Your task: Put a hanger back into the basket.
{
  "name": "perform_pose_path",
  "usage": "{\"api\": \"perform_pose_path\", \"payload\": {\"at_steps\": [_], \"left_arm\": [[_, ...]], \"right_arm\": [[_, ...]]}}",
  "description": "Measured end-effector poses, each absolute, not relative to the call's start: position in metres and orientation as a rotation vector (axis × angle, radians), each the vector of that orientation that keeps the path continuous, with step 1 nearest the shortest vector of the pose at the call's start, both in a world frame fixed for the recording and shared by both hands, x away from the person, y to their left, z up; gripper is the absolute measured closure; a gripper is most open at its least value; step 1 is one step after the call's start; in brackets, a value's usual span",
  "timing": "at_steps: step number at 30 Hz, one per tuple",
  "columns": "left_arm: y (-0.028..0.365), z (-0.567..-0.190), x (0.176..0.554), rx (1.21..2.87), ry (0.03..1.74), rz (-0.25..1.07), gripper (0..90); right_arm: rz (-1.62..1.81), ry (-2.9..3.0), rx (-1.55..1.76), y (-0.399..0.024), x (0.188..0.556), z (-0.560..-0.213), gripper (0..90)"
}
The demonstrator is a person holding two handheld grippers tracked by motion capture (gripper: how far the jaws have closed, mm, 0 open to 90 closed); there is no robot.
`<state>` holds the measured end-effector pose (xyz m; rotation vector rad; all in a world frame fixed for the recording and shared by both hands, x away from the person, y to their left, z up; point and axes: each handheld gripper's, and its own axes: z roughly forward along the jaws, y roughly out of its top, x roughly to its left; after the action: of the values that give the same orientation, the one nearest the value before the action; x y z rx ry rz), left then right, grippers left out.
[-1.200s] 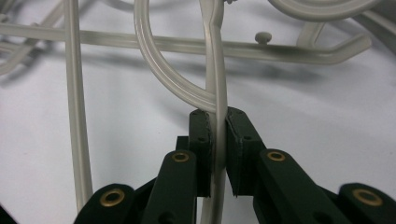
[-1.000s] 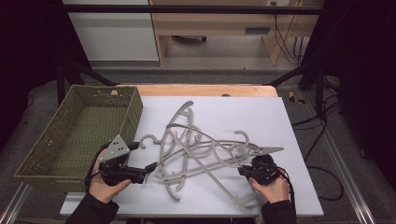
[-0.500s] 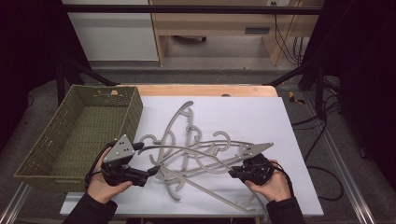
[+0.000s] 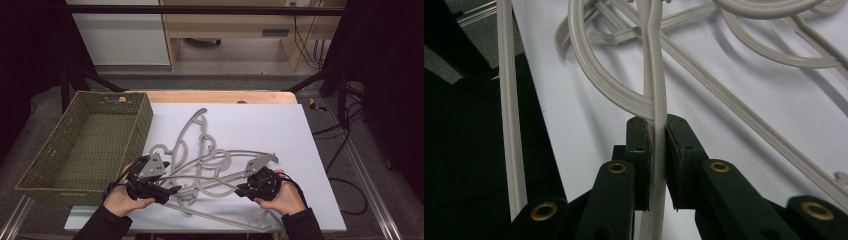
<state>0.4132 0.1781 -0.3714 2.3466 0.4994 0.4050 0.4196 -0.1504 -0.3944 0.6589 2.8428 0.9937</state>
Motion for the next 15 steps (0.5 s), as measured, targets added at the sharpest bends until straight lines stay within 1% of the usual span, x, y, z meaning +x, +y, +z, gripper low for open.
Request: {"api": "perform_pose_path", "payload": {"at_steps": [6,8,14,15], "left_arm": [[0.167,-0.381,0.410,2.457,0.425,0.427,34.7],[0.164,-0.384,0.409,2.487,0.403,0.421,41.9],[0.150,-0.396,0.406,2.564,0.352,0.443,55.9],[0.148,-0.398,0.406,2.570,0.351,0.446,59.6]], "right_arm": [[0.981,2.888,0.600,-0.143,0.416,-0.399,81.9],[0.970,2.906,0.590,-0.141,0.415,-0.401,81.8],[0.958,2.922,0.564,-0.135,0.414,-0.404,81.9],[0.962,2.928,0.549,-0.135,0.414,-0.404,81.9]]}}
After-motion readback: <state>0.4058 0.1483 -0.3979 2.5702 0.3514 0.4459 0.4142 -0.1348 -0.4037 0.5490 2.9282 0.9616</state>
